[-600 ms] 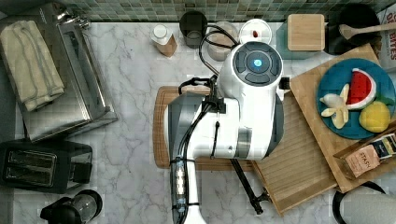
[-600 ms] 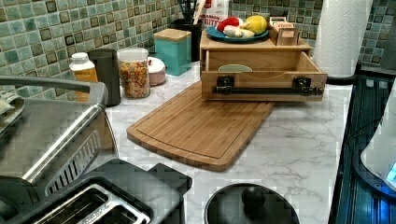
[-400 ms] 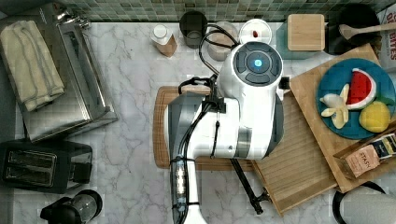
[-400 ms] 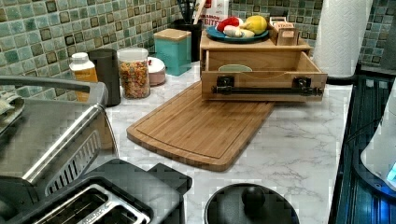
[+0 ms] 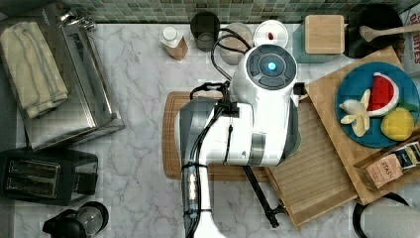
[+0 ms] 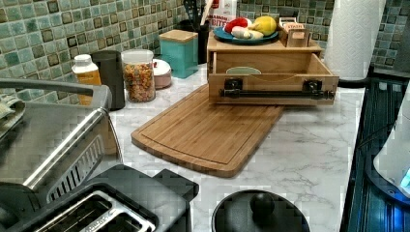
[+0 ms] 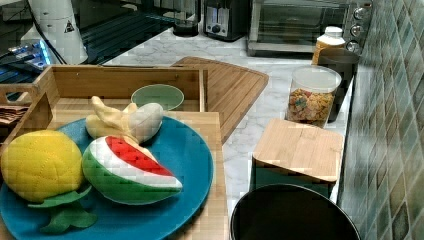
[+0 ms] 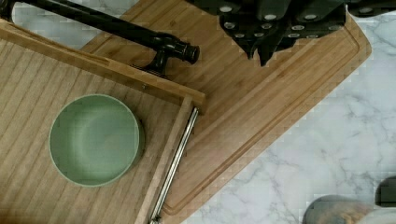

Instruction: Close the drawer.

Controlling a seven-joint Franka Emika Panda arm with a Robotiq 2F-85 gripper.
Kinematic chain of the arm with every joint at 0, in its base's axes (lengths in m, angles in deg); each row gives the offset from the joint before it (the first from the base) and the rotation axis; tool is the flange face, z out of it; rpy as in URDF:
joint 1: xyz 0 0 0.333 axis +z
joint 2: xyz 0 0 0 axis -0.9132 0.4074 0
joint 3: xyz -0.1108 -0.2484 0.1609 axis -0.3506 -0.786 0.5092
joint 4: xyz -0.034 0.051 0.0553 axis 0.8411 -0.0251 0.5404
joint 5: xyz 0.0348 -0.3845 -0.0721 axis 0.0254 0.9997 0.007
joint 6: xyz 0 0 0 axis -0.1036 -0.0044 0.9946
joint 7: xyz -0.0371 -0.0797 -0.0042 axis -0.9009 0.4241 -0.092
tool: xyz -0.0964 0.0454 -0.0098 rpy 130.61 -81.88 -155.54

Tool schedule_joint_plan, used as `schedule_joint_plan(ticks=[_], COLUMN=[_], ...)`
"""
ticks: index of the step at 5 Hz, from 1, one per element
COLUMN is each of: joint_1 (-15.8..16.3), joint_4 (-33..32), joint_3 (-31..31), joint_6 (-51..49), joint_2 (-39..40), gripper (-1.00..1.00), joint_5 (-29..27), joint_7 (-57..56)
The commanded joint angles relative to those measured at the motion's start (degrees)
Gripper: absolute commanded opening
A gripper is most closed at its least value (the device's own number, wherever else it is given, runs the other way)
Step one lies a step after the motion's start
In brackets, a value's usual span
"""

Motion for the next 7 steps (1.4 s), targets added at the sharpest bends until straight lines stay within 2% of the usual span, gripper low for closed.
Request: schedule_joint_plan(ticks=[1, 3, 4, 5, 6, 7], joint_1=[3.14, 6.7, 7.08, 8.62, 8.51, 8.12], joint_4=[-16.26, -23.2, -26.44, -33.07, -37.84, -36.64], joint_3=[3.27, 5.44, 6.34, 4.9, 4.39, 2.53], joint_6=[11.3, 14.2, 14.7, 20.5, 25.62, 23.21], joint_2=[-11.83, -15.37, -16.35, -19.26, -19.91, -16.03], gripper=[-1.0, -1.0, -1.0, -1.0, -1.0, -1.0], joint_5=[-2.72, -3.5, -0.51, 0.08, 0.87, -0.21], joint_7=[-23.09, -35.42, -41.56, -48.53, -54.09, -58.38])
